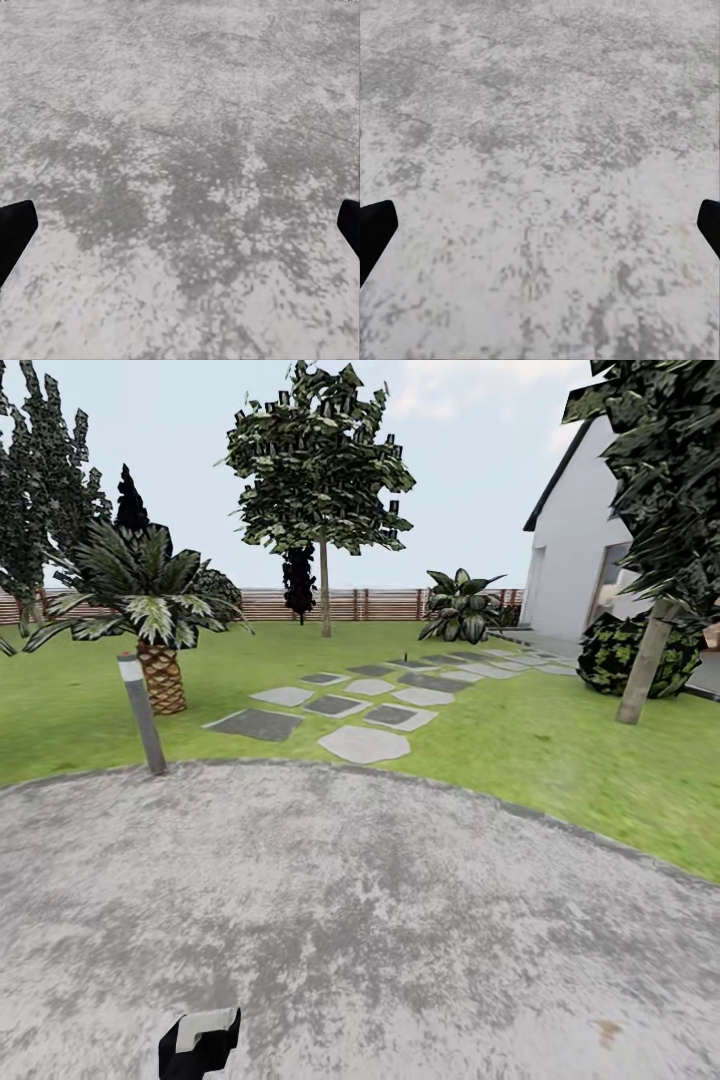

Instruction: In the garden, pick up the pesticide atomizer on the floor and spray pesticide onto both trees until each tree trunk is fully covered.

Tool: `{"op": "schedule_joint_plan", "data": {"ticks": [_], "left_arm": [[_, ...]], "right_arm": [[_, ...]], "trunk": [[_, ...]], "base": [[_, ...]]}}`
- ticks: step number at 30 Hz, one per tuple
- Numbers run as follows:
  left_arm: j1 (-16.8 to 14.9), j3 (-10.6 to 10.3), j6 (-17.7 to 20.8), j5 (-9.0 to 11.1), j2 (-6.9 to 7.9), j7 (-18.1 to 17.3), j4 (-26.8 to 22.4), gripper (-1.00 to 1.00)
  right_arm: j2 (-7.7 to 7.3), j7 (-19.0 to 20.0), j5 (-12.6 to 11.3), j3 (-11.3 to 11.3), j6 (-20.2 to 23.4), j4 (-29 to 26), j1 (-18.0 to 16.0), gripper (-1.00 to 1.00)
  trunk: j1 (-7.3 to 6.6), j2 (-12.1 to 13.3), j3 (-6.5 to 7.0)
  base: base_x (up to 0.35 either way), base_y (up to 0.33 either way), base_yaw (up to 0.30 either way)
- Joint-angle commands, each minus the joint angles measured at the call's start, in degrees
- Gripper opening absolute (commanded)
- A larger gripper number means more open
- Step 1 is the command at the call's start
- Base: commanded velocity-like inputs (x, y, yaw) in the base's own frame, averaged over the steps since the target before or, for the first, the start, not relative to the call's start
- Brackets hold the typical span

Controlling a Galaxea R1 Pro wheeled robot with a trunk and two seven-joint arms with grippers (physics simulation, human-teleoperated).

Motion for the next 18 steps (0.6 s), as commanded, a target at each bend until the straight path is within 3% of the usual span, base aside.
{"op": "schedule_joint_plan", "data": {"ticks": [1,7,18], "left_arm": [[0.0,0.02,0.01,0.0,0.0,0.0,0.0,1.0],[-0.01,0.03,0.0,0.0,0.0,0.0,0.0,1.0],[-0.02,0.03,-0.02,0.0,0.0,0.0,0.0,1.0]], "right_arm": [[0.05,0.02,0.01,0.01,0.02,0.01,0.0,1.0],[0.18,0.09,0.02,0.01,0.03,0.04,-0.02,1.0],[0.24,0.1,-0.05,-0.05,0.06,0.02,0.0,1.0]], "trunk": [[0.0,0.0,0.0],[0.0,0.0,0.0],[0.0,0.0,0.0]], "base": [[0.339,0.098,0.0],[0.339,0.07,-0.013],[0.339,0.003,-0.221]]}}
